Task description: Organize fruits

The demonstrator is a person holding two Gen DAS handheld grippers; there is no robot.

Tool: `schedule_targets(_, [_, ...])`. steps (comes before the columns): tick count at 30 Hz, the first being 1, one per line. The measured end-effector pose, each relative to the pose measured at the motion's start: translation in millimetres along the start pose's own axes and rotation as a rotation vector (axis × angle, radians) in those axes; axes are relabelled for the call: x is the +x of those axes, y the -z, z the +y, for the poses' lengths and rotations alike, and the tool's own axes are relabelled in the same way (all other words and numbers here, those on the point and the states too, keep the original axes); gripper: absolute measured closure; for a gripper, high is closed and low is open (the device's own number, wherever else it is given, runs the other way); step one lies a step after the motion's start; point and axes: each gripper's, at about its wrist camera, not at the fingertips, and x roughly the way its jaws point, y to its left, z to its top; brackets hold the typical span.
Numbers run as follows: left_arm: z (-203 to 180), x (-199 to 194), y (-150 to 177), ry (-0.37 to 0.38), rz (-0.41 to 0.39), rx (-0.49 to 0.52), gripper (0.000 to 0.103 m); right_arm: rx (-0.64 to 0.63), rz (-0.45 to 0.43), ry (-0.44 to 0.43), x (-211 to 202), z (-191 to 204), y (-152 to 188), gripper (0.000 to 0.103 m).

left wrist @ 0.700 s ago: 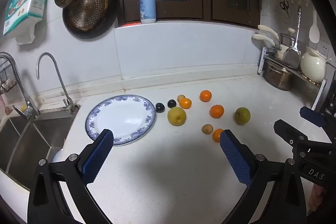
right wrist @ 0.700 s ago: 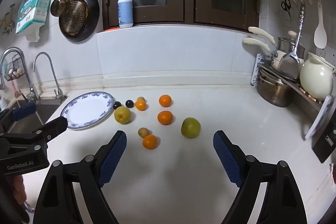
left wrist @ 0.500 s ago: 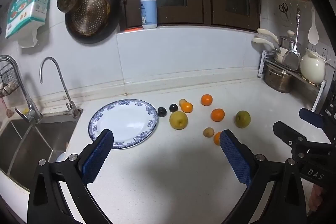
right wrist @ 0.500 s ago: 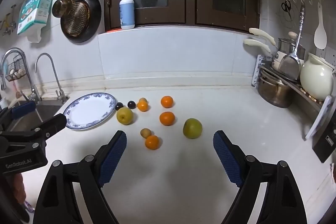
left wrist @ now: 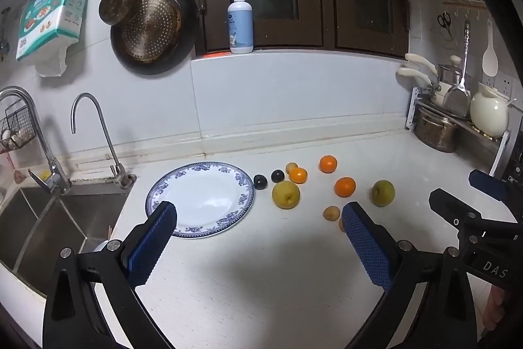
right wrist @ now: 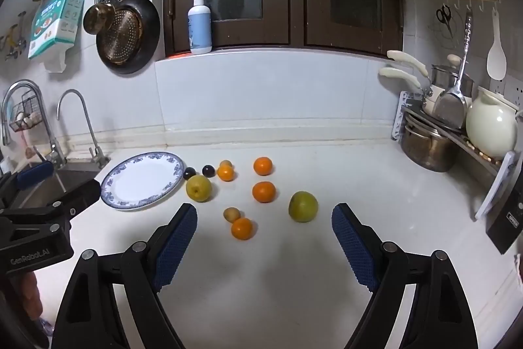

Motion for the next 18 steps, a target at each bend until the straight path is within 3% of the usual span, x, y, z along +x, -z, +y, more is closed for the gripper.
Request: schedule_targets(18, [1.4, -4.4, -1.6, -0.006, -0.020, -0.002, 0.000, -0.002, -0.011, -0.008, -1.7, 6.0, -3.1, 0.018])
